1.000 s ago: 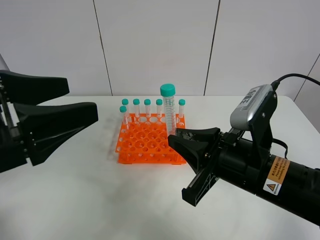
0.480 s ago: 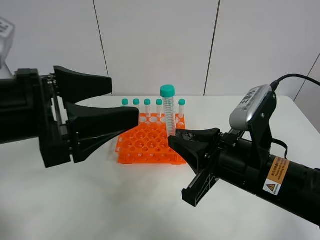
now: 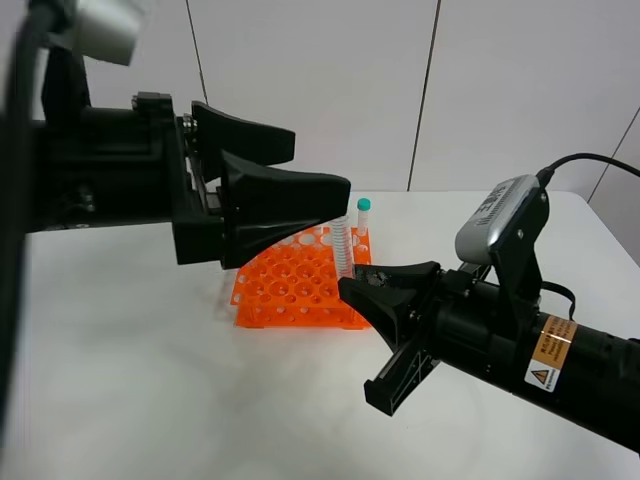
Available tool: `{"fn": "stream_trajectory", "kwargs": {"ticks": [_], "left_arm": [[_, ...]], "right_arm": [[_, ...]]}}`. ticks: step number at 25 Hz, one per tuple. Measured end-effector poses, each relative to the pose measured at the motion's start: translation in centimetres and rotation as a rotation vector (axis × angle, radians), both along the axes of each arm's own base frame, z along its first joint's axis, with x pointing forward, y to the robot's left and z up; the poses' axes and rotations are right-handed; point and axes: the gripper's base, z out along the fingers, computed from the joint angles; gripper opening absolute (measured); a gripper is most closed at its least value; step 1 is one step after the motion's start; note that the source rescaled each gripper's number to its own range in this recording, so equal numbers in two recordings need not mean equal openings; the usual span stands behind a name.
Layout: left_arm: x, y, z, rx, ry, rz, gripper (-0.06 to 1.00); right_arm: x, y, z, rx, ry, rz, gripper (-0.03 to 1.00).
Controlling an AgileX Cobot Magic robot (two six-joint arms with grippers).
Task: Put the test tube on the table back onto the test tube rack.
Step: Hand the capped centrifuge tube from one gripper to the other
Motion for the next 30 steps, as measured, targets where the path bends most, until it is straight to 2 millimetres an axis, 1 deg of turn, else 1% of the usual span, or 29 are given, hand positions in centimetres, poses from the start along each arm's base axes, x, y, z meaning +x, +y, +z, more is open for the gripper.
{"fn": "stream_trajectory", "kwargs": {"ticks": [5, 9, 17, 23, 30], "left_arm": [[1.4, -0.8, -0.9, 0.025, 0.033, 0.006, 0.97], [2.1, -1.3, -0.8, 0.024, 0.031, 0.006, 0.97], [2.2, -1.3, -0.7, 0.027, 0.022, 0.004, 0.97], [2.4, -1.4, 0.2, 0.014, -0.005, 0.004, 0.97], [2.5, -1.4, 0.3, 0.015, -0.009, 0.006, 0.97]], "right_arm": [[0.0, 0.1, 0.5, 0.048, -0.033, -0.001, 0.01], [0.1, 0.1, 0.7, 0.062, -0.04, -0.001, 0.01], [0.1, 0.1, 0.8, 0.084, -0.042, -0.004, 0.01], [0.1, 0.1, 0.8, 0.088, -0.039, -0.006, 0.01], [0.1, 0.1, 1.0, 0.103, -0.051, -0.006, 0.01]]}}
